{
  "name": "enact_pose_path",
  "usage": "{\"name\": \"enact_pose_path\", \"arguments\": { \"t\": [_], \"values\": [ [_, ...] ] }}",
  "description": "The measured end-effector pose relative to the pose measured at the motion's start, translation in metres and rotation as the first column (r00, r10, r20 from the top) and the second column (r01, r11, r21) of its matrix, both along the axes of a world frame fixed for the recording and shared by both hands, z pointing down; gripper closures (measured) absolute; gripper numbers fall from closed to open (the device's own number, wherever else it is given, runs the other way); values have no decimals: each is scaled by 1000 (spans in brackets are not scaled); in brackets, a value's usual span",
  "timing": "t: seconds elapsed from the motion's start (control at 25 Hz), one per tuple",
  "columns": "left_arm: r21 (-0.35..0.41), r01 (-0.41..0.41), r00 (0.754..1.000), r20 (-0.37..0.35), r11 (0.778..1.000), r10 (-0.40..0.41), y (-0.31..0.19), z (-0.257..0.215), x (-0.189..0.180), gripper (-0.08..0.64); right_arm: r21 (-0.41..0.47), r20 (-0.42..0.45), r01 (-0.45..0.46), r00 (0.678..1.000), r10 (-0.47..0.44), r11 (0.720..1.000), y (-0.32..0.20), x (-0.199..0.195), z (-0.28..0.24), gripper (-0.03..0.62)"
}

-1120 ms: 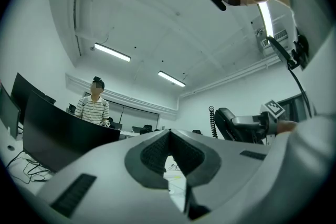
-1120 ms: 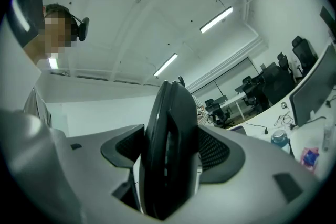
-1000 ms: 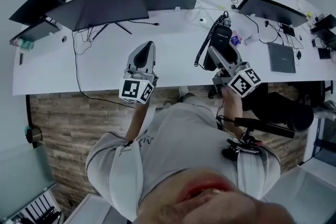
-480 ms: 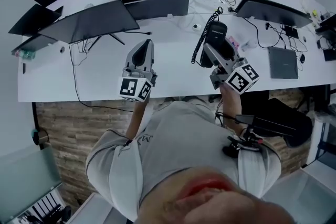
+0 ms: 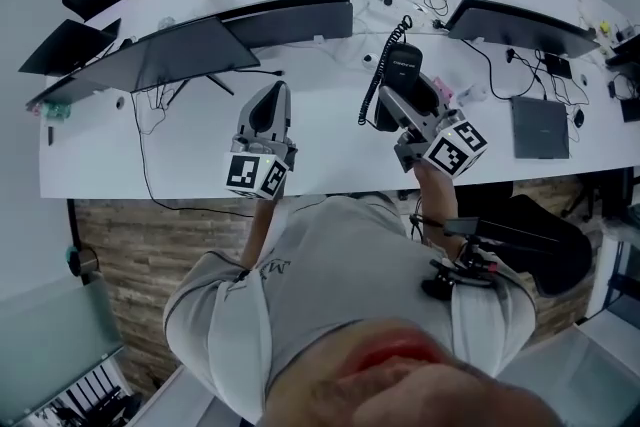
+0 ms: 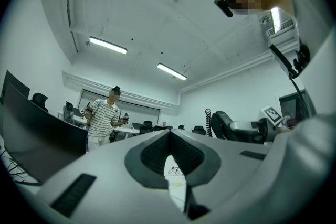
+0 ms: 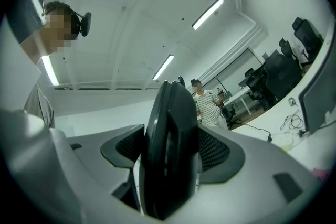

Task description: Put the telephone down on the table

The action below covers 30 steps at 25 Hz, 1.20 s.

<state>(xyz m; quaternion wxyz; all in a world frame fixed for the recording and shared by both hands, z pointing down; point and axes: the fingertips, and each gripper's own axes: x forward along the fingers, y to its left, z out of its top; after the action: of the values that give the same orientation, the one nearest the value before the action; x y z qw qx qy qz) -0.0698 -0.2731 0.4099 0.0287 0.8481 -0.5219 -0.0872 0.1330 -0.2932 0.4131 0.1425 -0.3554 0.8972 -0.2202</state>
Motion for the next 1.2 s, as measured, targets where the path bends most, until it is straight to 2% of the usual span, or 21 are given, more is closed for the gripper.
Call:
{"name": "enact_pose_path", "arguments": {
  "t": [0.32, 0.64, 0.96, 1.2],
  "values": [
    [36, -26, 1000, -12, 999, 26, -8, -15, -12, 551, -2, 2, -41, 999, 41, 999, 0, 0, -1, 267],
    [55, -25, 999, -29, 998, 27, -8, -19, -31, 551, -19, -44, -60, 997, 59, 998, 3, -7, 2, 267],
    [57, -8, 1000, -26, 998, 10, -5, -10, -56, 551, -63, -79, -46, 996, 41, 997, 9, -18, 28, 267],
    [53, -5, 999, -35, 999, 7, -3, -9, -60, 551, -113, -118, -41, 993, 28, 993, 6, -25, 58, 267]
  ]
}}
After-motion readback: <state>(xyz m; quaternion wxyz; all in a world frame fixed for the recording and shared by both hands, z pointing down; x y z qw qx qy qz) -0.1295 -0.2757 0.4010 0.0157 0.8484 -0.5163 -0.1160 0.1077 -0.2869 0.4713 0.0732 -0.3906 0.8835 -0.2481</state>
